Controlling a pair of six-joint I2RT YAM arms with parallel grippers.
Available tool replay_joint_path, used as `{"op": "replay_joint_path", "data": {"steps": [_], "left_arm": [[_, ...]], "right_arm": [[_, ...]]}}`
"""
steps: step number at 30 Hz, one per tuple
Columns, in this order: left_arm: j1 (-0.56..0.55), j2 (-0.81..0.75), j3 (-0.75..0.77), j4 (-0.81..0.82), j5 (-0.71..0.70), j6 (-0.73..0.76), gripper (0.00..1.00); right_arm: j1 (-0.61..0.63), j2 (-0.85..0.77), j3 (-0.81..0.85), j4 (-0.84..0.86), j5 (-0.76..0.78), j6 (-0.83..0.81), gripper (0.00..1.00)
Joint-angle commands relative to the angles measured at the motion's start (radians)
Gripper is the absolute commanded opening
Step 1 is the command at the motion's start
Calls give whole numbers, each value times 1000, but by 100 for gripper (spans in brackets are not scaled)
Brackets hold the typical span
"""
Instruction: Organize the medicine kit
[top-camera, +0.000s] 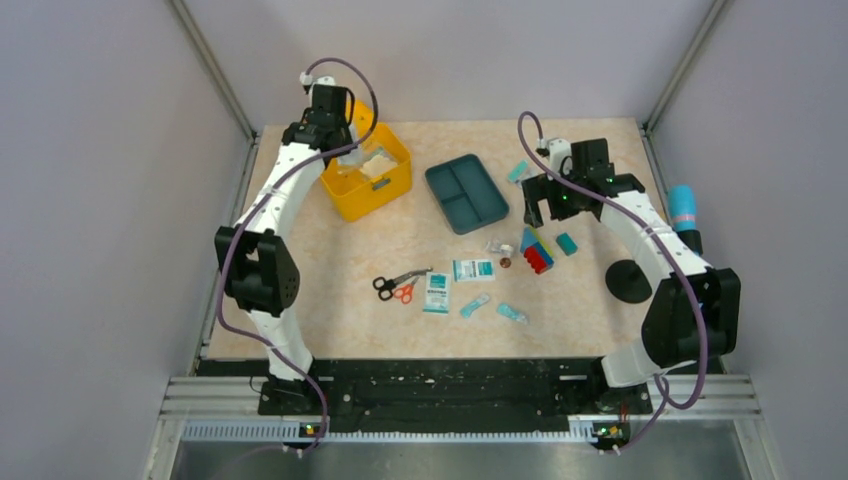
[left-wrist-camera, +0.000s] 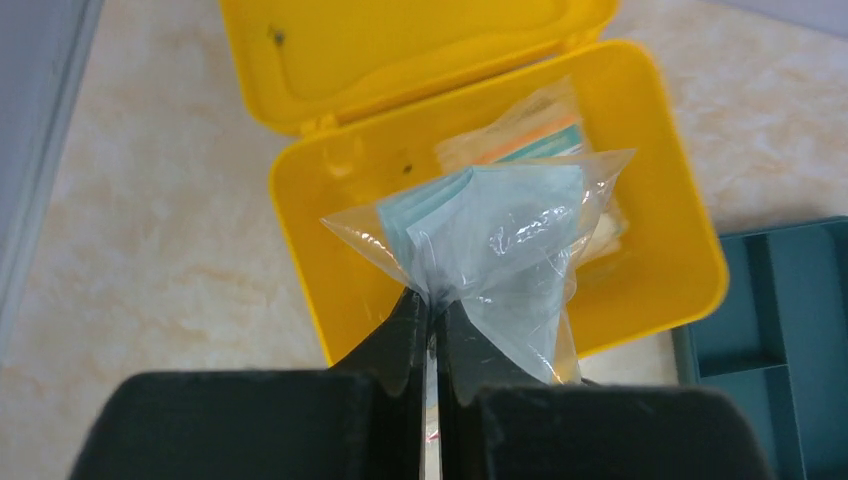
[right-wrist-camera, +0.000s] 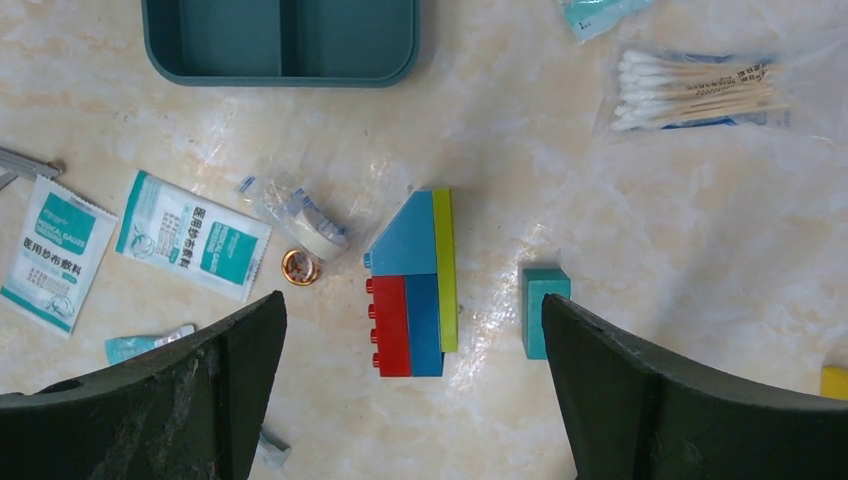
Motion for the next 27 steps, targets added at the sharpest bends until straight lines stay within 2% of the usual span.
{"op": "replay_joint_path", "data": {"steps": [1, 6, 16, 21, 25, 27], "left_arm": [[43, 52, 25, -172, -8, -285, 0], [52, 113, 13, -186, 5, -406, 0], [52, 224, 75, -142, -51, -376, 4], [50, 177, 61, -132, 2, -346, 31], [50, 117, 58, -133, 9, -321, 44], [50, 85, 57, -129, 20, -305, 46]], "right_arm": [[9, -61, -2, 25, 13, -6, 96], [10, -85, -32, 24, 9, -5, 97], [10, -96, -37, 20, 8, -2, 96], [9, -88, -31, 20, 1, -3, 96], [10, -79, -33, 17, -22, -12, 96], [10, -82, -32, 11, -55, -51, 96]]}}
